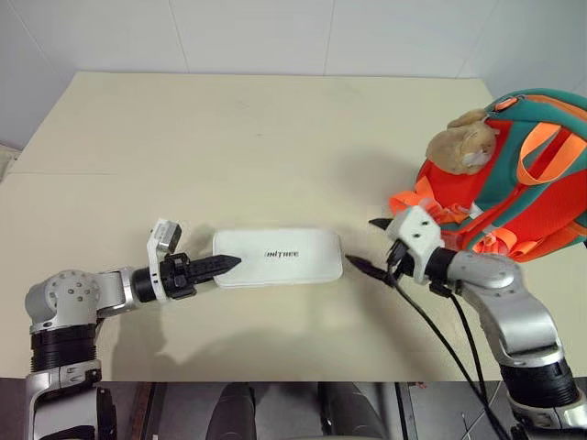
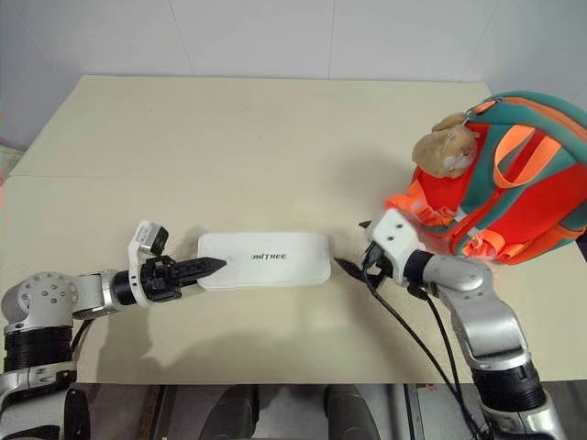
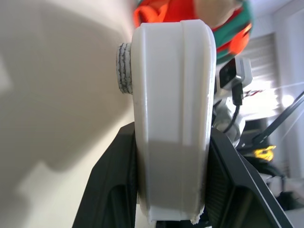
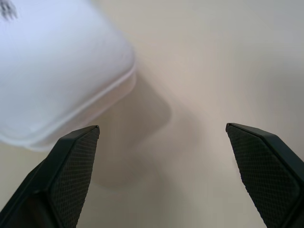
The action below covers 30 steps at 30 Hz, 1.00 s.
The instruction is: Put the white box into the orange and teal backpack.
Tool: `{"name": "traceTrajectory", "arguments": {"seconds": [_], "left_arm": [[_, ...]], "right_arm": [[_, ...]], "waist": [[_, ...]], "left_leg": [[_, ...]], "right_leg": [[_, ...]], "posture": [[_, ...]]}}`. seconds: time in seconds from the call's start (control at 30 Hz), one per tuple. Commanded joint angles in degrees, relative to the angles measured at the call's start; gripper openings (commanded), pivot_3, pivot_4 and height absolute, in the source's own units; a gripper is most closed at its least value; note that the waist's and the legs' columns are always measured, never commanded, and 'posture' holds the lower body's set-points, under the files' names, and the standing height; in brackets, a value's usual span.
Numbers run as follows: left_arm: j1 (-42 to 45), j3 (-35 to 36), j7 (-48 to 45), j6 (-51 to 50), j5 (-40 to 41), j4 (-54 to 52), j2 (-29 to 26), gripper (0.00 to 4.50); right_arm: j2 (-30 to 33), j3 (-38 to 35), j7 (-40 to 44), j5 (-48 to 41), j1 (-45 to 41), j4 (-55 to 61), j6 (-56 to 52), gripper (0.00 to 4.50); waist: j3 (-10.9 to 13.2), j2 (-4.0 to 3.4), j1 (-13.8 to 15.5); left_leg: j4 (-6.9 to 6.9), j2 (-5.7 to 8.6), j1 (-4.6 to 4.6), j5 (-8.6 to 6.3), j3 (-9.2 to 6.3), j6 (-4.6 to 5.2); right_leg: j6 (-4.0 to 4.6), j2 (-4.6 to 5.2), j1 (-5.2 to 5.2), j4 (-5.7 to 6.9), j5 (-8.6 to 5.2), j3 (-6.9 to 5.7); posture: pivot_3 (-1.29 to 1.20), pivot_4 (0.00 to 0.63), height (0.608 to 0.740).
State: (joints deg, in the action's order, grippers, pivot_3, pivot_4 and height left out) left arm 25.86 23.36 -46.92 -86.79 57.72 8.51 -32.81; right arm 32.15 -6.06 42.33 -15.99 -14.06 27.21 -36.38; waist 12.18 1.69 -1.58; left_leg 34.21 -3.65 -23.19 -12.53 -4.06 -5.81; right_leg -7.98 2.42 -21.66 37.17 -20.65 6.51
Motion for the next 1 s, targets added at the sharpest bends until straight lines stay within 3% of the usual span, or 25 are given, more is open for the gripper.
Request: {"name": "traceTrajectory", "arguments": {"seconds": [0.03,0.13,0.3,0.47,0.67,1.0], "left_arm": [[1.7,4.7,1.7,-2.4,4.7,-1.6,0.8,1.40],[2.1,5.9,3.3,-3.6,5.7,-1.9,1.6,1.40],[3.7,5.3,5.0,-3.9,5.3,-1.0,2.4,1.40],[5.1,3.9,5.1,-3.6,5.0,-0.3,3.0,1.40],[5.5,2.5,5.2,-2.4,4.5,0.3,3.1,1.40],[5.2,2.9,6.3,-2.3,5.1,-0.3,3.0,1.40]], "right_arm": [[-1.8,-10.9,-1.0,-11.8,4.5,8.9,-4.1,4.50],[-1.3,-18.7,-0.7,-19.5,9.6,12.6,-6.1,4.50],[4.2,-34.0,1.9,-24.3,17.9,9.2,-5.2,4.50],[8.1,-39.8,1.5,-22.8,19.8,3.1,-2.8,4.50],[8.9,-36.2,-2.7,-17.8,16.8,-3.7,2.1,4.50],[5.5,-26.1,-8.8,-15.5,4.2,-11.8,6.3,4.50]], "waist": [[0.0,0.00,0.0],[0.0,-0.01,0.0],[0.0,0.00,0.1],[0.0,0.00,-0.3],[0.0,0.00,-0.4],[0.0,-0.02,-0.2]], "left_leg": [[-0.03,0.00,-0.02,0.00,-0.03,0.00],[-0.10,0.02,-0.01,-0.01,-0.04,-0.02],[-0.09,0.04,0.00,-0.01,-0.02,-0.03],[-0.03,0.04,0.09,0.01,0.06,0.00],[-0.03,0.04,0.08,0.03,0.09,0.00],[-0.06,0.04,0.05,0.04,0.07,-0.03]], "right_leg": [[0.00,0.00,0.02,-0.08,0.00,-0.03],[-0.01,0.04,0.08,-0.19,0.00,-0.04],[-0.02,0.03,0.10,-0.25,0.01,-0.04],[-0.02,0.03,0.12,-0.24,0.09,0.01],[-0.05,0.03,0.11,-0.26,0.11,0.06],[-0.07,0.03,0.09,-0.25,0.12,0.06]], "posture": [[0.00,0.150,0.740],[0.00,0.150,0.740],[0.00,0.150,0.740],[0.00,0.150,0.740],[0.00,0.150,0.740],[0.00,0.150,0.740]]}}
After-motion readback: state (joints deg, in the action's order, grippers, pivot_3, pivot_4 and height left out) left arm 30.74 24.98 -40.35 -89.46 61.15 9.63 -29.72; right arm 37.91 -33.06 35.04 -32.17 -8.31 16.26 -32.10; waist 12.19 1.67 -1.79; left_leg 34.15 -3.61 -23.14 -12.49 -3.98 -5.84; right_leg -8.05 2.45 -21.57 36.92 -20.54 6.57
